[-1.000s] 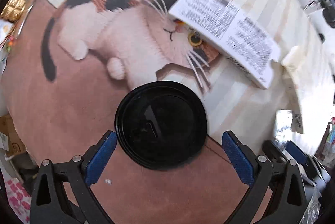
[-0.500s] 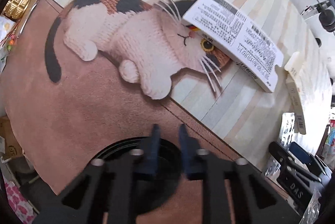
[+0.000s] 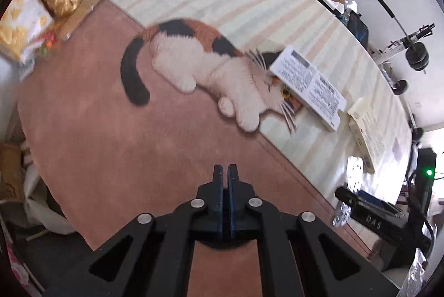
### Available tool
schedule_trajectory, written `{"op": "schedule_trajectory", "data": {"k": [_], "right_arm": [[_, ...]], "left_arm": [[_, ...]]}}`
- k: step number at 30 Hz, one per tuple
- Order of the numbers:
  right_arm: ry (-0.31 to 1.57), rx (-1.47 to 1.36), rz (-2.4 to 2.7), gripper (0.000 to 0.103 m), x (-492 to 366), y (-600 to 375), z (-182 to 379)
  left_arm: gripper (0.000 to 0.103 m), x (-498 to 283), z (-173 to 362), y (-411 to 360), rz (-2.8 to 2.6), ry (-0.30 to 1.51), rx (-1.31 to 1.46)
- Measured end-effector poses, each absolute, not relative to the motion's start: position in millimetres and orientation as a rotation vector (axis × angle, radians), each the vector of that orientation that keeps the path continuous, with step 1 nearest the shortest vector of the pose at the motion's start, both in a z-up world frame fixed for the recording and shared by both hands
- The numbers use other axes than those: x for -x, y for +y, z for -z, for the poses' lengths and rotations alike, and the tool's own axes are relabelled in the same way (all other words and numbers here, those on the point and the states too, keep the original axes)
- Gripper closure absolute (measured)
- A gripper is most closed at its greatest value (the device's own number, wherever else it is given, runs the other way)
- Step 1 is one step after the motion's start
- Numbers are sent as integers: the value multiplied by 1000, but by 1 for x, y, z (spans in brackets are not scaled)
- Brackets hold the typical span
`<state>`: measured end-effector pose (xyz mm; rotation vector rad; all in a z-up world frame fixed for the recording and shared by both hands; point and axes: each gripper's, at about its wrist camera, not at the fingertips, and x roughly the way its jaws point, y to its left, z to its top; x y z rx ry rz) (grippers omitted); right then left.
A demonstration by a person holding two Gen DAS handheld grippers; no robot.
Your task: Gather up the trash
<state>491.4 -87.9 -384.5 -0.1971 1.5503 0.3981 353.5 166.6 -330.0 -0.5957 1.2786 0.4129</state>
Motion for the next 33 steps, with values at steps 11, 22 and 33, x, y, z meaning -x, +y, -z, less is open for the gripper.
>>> {"op": "schedule_trajectory", "data": {"k": [11,22,33], "right_arm": [[1555,205,-387,35,-473,-98,384],[1554,209,-386,35,-474,-88,389],[1541,181,-423,35,-469,-95,371]], "left_arm": [[65,-310,416,163,-361,1404,823],[103,-313,404,138,-402,1347,650],[101,-307,373,149,-395,1281,673]]}}
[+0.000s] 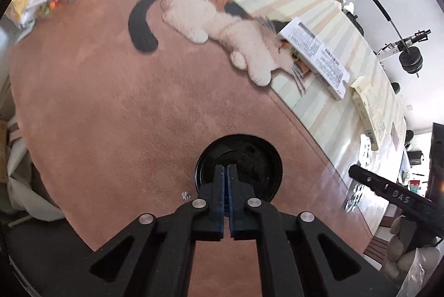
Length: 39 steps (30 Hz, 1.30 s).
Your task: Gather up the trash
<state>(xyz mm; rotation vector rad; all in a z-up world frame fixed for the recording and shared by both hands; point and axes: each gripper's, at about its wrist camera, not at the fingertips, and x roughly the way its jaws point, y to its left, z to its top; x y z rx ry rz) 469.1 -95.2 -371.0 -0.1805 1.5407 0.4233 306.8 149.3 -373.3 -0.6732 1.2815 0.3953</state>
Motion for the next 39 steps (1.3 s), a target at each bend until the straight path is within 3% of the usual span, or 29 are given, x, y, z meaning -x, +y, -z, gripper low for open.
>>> {"op": "schedule_trajectory", "data": {"k": [6,7,12,16,28,39], "right_arm": [[1538,182,-427,35,-469,-96,369],[1536,184,-428,35,-469,-97,368],[1541,187,-415,35,-471,-100,371],[1545,192,-415,35,-470,-95,376],[1540,162,-413,35,-471,-99,376],[1542,142,-413,35,-473,-104,374]], "left_arm": [[97,-299,418,156,-343,1397,828],[94,-298,418,157,-334,1372,835],[93,-304,415,158,-369,1337,841],[103,-313,410,148,-410,1305,740],[103,-302,366,144,-409,1200,649],[98,-271,416,149,-376,1325,745]]}}
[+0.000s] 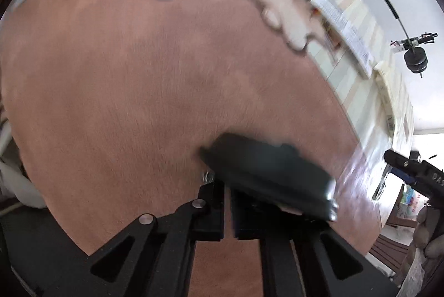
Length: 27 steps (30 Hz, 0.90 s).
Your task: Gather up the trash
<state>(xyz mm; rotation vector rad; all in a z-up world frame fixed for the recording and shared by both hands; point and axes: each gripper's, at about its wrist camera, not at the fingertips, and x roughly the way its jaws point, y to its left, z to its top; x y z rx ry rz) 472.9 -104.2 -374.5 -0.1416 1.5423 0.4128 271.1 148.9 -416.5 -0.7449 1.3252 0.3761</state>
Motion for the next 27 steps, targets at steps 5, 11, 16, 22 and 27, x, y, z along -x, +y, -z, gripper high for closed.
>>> {"op": "schedule_trajectory", "data": {"k": [5,11,16,22,27], "right_arm": [[1548,136,-410,35,-471,-106,377],[1556,138,-428,35,-468,-102,378],[1552,121,-436,35,-467,-102,373],[1548,107,-434,35,-469,-105,371],[1541,114,-438,35,-468,-104,370]], "left_arm": [[97,-267,420,154,-356,1294,802],[97,-261,416,161,-331,1295,834],[48,-264,386,152,-297,1220,779],[48,-275,383,165,-348,1176,813],[56,-286,405,179,-407,1191,814]]}}
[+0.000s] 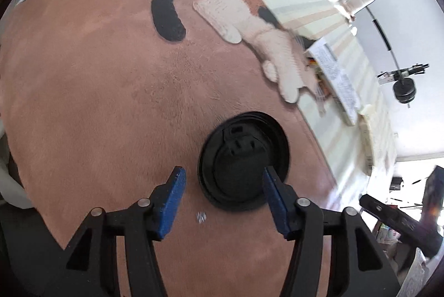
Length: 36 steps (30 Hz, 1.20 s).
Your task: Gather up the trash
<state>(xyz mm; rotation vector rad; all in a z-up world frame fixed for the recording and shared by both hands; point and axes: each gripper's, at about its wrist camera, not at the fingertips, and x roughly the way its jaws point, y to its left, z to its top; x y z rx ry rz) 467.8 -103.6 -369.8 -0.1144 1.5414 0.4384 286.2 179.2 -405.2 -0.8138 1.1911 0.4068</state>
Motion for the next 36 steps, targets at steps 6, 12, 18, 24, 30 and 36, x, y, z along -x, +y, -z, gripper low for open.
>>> {"op": "schedule_trajectory", "data": {"k": [6,12,18,24,30,36], "right_arm": [[1537,116,-438,35,-466,-105,369],[1535,109,-426,35,-467,-110,369],[1522,105,-426,35,-468,-115,363],[1508,133,-468,35,-450,-100,354],[1493,194,-568,35,-402,-64,341],[1486,295,-701,35,-319,-13,336]], "left_arm": [[101,-302,409,166,-394,1214,691],[101,-298,390,156,-377,1167,653],[102,-281,356,153,-422,1101,633],[102,-251,332,147,-453,1052,616],[102,-193,317,148,-514,1033,621],[102,-104,316,154,-634,1025,639]]}}
